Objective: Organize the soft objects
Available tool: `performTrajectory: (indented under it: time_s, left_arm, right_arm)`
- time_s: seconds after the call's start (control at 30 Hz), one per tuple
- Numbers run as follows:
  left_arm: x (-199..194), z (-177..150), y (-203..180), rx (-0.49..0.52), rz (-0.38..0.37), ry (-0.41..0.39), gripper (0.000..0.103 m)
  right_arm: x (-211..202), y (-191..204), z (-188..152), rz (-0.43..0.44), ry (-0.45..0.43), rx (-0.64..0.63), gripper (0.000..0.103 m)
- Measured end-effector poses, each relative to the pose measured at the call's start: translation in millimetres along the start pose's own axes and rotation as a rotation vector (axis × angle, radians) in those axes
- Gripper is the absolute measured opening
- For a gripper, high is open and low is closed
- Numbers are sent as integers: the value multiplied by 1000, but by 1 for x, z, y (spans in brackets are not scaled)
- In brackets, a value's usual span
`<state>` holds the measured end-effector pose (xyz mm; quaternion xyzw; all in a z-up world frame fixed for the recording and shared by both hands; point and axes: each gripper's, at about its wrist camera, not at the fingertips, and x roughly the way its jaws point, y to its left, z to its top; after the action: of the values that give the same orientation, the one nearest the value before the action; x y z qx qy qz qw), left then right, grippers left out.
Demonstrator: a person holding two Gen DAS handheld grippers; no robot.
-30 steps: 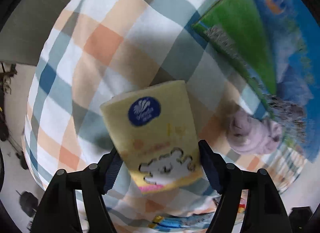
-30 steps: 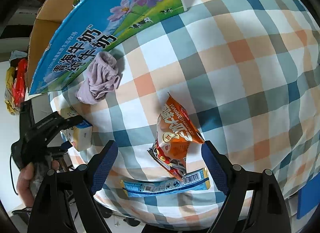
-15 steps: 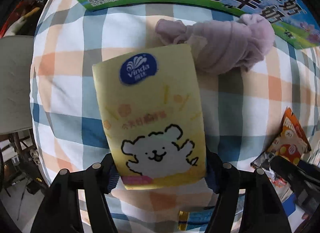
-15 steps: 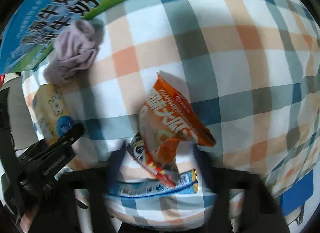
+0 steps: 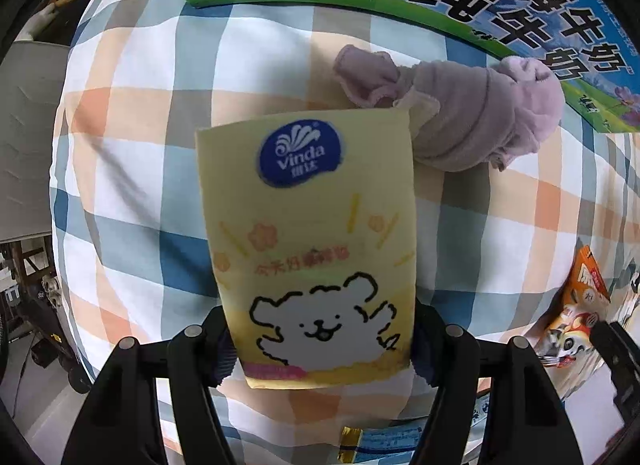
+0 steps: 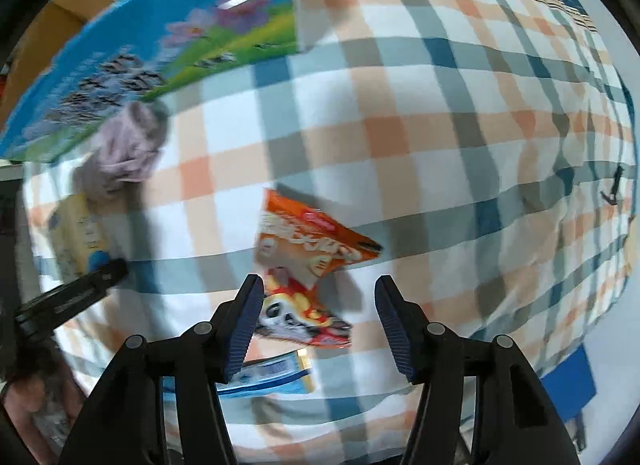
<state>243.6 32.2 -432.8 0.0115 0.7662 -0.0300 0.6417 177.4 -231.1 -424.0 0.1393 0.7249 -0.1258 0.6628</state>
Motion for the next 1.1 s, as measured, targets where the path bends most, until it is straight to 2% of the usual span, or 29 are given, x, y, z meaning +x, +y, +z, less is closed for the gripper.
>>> performTrajectory:
  time_s: [0.17,0.23,0.43,0.57,0.8,1.1]
  left_arm:
    - [0,1,-8,-1,22,-6,66]
    - [-1,-3,-14,-2,29,-15,64]
    - [-13,-19,-25,32,59,-66,61]
    - [-24,-33,-32,49,41,-92,61]
    - [-58,-52,-46,69,5,-162,61]
    - [-102,-63,-57,99,-39,-252,61]
  right_arm:
    - [33,18,1,-42,77,-45,60]
    - [46,17,2,-25,94,-29,35]
    - [28,11,-8,-1,45,-67,31]
    - [6,1,-17,28,21,-102,30]
    - [-47,9,-12,76,-48,-152,29]
    - [-84,20,-13,163,-107,-177,29]
